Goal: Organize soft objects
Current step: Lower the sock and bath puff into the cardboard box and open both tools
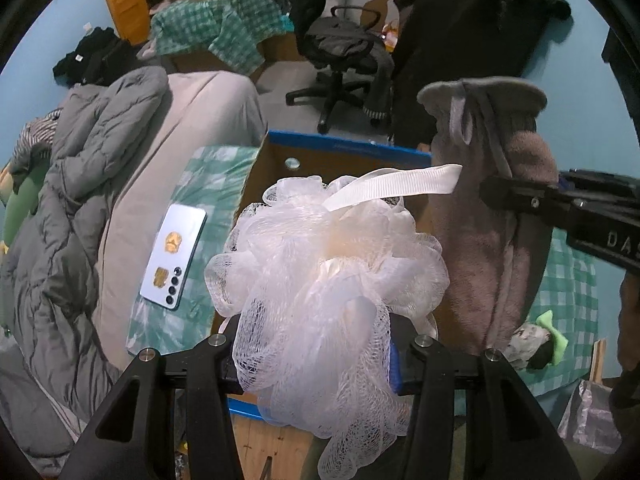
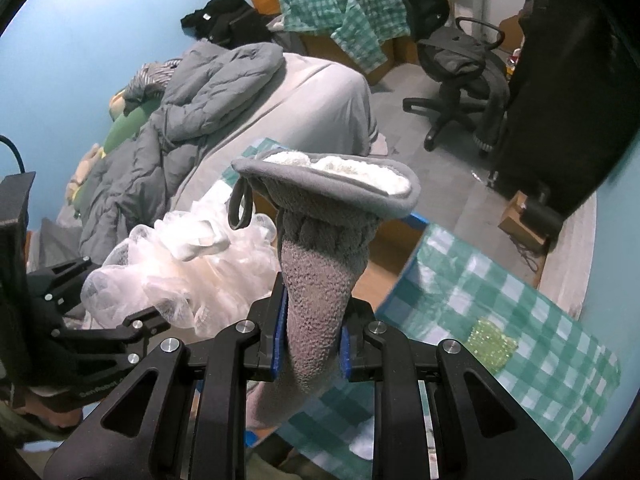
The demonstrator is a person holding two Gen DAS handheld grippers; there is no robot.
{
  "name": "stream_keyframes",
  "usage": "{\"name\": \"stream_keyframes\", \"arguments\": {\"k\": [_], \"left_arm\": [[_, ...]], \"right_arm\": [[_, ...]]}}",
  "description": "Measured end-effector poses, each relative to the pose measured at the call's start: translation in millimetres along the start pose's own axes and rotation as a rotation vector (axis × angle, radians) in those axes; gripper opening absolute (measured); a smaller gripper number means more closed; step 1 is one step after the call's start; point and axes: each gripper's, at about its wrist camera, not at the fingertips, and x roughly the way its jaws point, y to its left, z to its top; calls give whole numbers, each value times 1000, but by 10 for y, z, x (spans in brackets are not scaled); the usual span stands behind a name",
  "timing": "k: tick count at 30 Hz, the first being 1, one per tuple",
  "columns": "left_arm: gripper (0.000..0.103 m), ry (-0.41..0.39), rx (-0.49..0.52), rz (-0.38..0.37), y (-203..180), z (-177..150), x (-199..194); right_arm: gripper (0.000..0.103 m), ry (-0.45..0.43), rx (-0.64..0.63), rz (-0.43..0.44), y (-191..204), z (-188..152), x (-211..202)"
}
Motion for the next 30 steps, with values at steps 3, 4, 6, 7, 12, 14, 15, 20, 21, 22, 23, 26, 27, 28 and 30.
{"name": "stream_keyframes", "arguments": {"k": [3, 4, 6, 7, 12, 14, 15, 20, 21, 22, 23, 26, 27, 28, 30], "left_arm": [[50, 16, 4, 3, 54, -1, 72], [50, 21, 4, 2, 69, -2, 94], [50, 35, 5, 5, 101, 3, 139], [51, 47, 5, 8, 117, 8, 166], [59, 88, 0, 21, 187, 3, 250], [62, 100, 3, 19, 196, -6, 265], [68, 104, 8, 16, 201, -13, 263], [81, 74, 33, 27, 210, -15, 202], [81, 70, 37, 26, 209, -6, 191], [81, 67, 39, 25, 215, 0, 184], [81, 66, 39, 24, 228, 5, 182], [81, 60, 37, 22, 251, 16, 166], [81, 59, 37, 20, 259, 17, 164], [81, 58, 37, 19, 263, 15, 160], [81, 59, 39, 17, 261, 7, 152]], "right_arm": [[20, 12, 4, 10, 32, 52, 100], [20, 18, 4, 9, 50, 72, 139], [20, 28, 3, 8, 79, 106, 209], [20, 33, 4, 9, 86, 119, 238], [23, 54, 9, 1, 145, 169, 369], [29, 58, 10, 7, 170, 190, 394], [30, 58, 15, 3, 179, 198, 405], [50, 62, 31, 12, 216, 231, 443], [54, 60, 33, 9, 220, 237, 442], [57, 58, 35, 4, 232, 242, 440], [58, 54, 37, -3, 241, 244, 436], [61, 51, 46, -13, 251, 248, 416], [63, 52, 49, -15, 254, 247, 410], [64, 50, 53, -18, 251, 243, 402], [65, 45, 56, -26, 244, 229, 374]]}}
